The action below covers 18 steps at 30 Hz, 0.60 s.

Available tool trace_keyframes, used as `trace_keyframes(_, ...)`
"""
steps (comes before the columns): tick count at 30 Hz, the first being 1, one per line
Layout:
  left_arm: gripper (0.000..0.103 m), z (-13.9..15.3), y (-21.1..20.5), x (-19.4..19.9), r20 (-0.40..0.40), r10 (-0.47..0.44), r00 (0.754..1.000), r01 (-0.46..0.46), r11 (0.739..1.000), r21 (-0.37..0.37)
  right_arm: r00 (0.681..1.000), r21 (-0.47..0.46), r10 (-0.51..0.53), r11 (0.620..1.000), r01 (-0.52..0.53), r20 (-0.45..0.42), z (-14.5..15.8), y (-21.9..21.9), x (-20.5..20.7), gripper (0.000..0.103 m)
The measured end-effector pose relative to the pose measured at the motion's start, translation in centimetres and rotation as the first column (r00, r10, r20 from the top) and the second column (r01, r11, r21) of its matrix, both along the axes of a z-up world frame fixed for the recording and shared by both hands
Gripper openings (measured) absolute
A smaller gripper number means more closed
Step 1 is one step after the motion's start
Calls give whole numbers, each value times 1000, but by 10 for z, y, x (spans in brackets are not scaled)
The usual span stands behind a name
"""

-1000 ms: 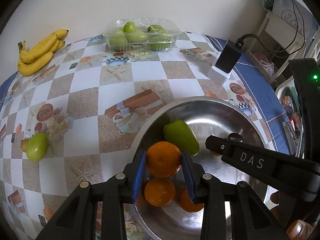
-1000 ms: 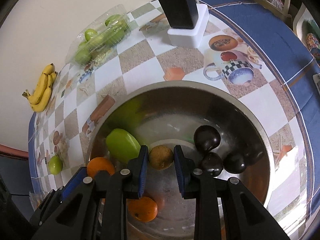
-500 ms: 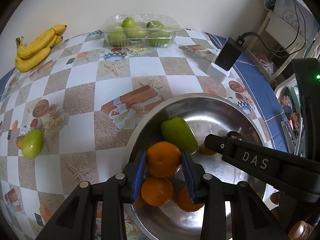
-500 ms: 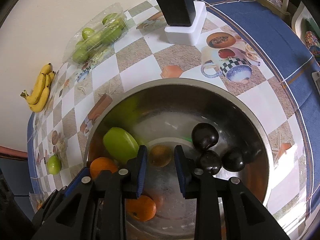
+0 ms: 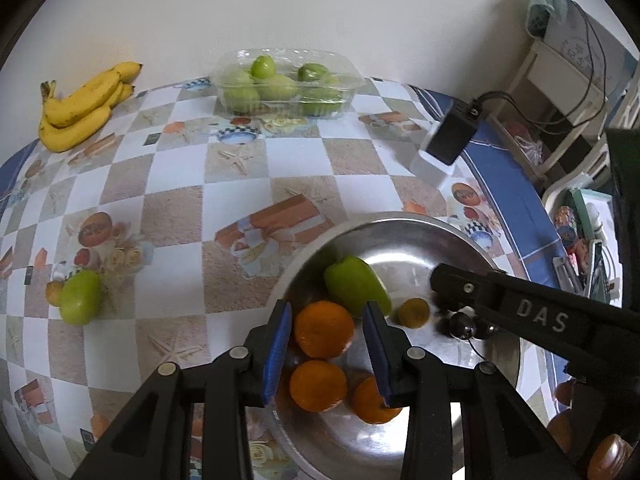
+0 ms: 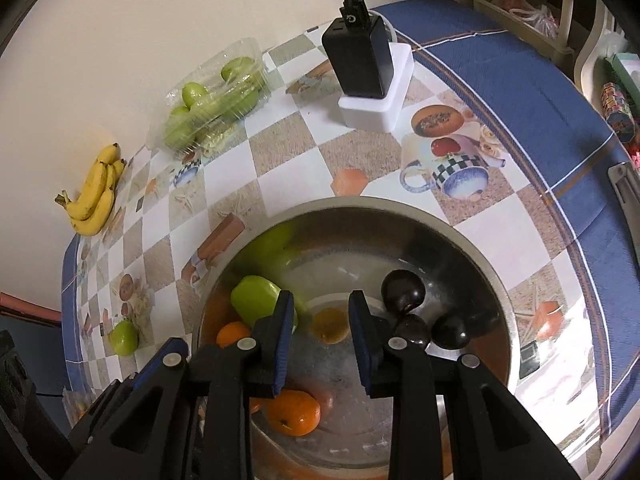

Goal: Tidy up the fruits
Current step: 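Open right tool to drop the brown fruit in the bowl while left drops orange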

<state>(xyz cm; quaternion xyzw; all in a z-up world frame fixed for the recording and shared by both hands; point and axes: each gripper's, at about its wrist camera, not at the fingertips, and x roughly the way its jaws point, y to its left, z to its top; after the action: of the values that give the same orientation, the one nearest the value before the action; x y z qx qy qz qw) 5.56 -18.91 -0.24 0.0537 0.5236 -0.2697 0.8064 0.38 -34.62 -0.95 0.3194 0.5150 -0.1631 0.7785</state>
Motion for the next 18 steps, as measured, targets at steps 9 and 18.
trace_keyframes(9,42,-2,26,15,-9,124,992,-123,992,25,1000,-5,21,1000,-21,-22,-6,6,4,29)
trace_keyframes(18,80,-6,63,31,-4,313,950,-312,947,78,997,-71,69,995,-71,-34,-5,16,11,76)
